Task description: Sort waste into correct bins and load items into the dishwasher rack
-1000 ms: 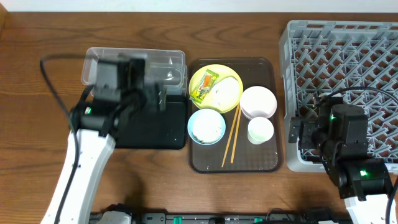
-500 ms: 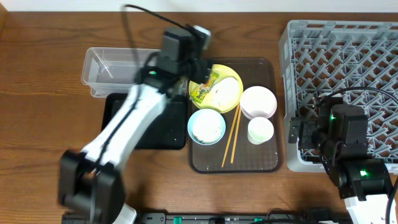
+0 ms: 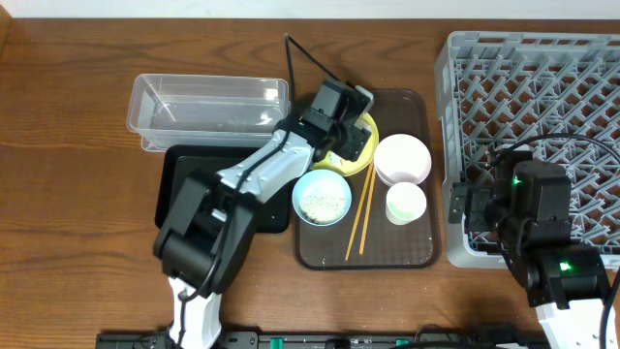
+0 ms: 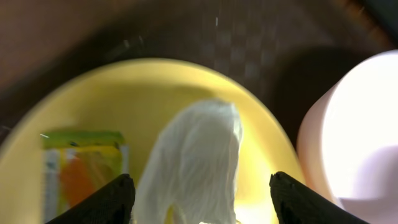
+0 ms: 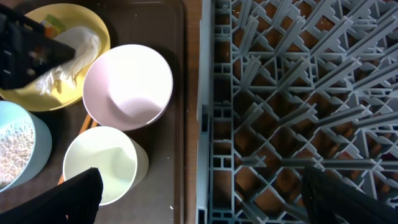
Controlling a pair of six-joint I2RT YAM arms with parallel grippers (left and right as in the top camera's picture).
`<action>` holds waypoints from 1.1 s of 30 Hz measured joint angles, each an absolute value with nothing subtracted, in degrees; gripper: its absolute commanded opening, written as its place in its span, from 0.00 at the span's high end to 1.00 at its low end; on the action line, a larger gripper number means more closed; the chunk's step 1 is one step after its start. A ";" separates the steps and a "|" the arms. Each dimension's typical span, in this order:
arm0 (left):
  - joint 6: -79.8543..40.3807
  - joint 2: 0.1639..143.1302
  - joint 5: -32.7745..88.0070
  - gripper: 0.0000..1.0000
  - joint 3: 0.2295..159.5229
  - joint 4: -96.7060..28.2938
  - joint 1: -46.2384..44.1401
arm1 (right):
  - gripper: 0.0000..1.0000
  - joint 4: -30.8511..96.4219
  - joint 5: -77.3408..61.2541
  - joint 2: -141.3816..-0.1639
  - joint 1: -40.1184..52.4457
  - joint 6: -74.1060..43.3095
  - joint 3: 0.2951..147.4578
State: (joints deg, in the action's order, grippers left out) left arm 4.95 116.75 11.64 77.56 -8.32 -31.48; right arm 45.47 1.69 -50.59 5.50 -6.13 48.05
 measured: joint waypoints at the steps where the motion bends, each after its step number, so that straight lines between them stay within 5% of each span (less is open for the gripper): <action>1: 4.93 117.49 11.60 0.33 77.56 -8.34 -31.62 | 0.01 45.47 1.69 -50.57 5.50 -6.13 48.05; 6: 4.84 119.35 11.53 0.57 77.56 -8.91 -32.05 | 0.01 45.54 1.69 -50.57 5.50 -6.13 48.05; 11: 4.93 119.35 11.38 0.94 77.56 -9.93 -32.10 | 0.01 45.58 1.69 -50.59 5.50 -6.11 48.05; 23: 5.37 109.03 7.09 0.94 77.54 -16.10 -31.11 | 0.01 45.65 1.69 -50.59 5.50 -6.11 48.05; 33: 5.39 98.94 -4.86 0.88 77.62 -20.64 -19.94 | 0.01 45.63 1.69 -50.59 5.50 -6.13 48.05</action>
